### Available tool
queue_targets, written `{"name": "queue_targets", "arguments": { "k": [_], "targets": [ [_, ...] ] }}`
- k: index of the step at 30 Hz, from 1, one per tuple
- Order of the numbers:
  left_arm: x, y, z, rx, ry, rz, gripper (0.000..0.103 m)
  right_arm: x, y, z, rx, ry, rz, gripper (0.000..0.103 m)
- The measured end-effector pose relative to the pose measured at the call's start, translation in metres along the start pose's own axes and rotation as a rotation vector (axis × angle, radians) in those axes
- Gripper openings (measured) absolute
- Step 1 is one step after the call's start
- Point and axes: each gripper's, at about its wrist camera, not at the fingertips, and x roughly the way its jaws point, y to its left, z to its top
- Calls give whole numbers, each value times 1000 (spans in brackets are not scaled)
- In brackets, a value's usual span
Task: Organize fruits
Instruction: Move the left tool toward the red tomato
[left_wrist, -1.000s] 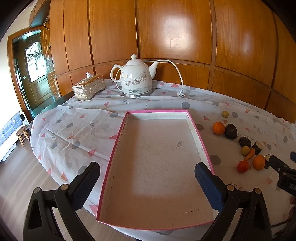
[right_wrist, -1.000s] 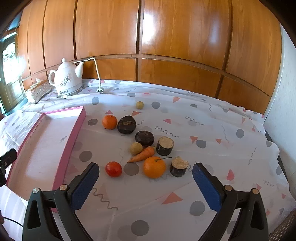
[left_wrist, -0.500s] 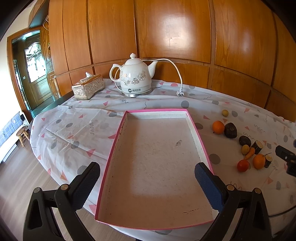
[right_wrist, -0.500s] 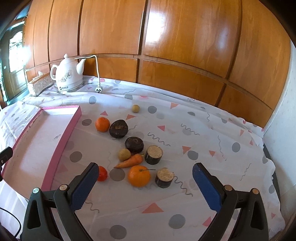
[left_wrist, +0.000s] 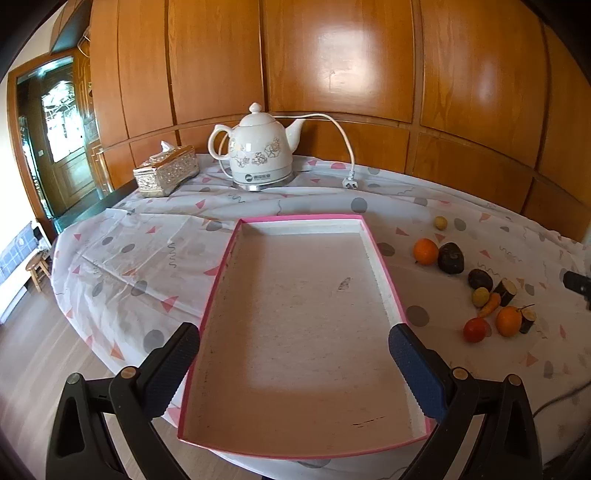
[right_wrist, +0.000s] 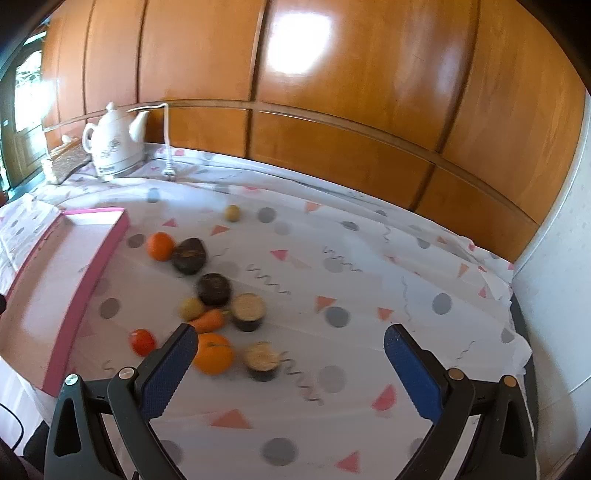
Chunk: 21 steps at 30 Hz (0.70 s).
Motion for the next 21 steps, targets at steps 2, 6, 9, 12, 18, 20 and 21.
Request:
{"name": "queue_targets", "arguments": {
  "k": [2, 6, 9, 12, 18, 20, 21],
  "targets": [
    [1, 1, 1, -16, 13, -38, 103, 3, -11, 3, 3, 8, -16, 102],
    [4, 1, 4, -50, 43, -102, 103, 13, -42, 6, 27, 30, -57, 102],
    [7, -1, 6, -62, 67, -121, 103, 21, -63, 4, 63, 44, -79, 102],
    [10, -5, 7, -62, 75, -136, 103, 32, -83, 0, 106, 60, -104, 102],
    [13, -16, 19, -14, 76, -184, 103, 53, -115, -10, 228, 128, -105, 102],
    [14, -22, 24, 18, 67, -206, 103, 59, -126, -13, 273, 160, -113, 101],
    [13, -25, 26, 28, 66, -215, 103, 62, -131, -15, 294, 180, -121, 101]
  ]
}}
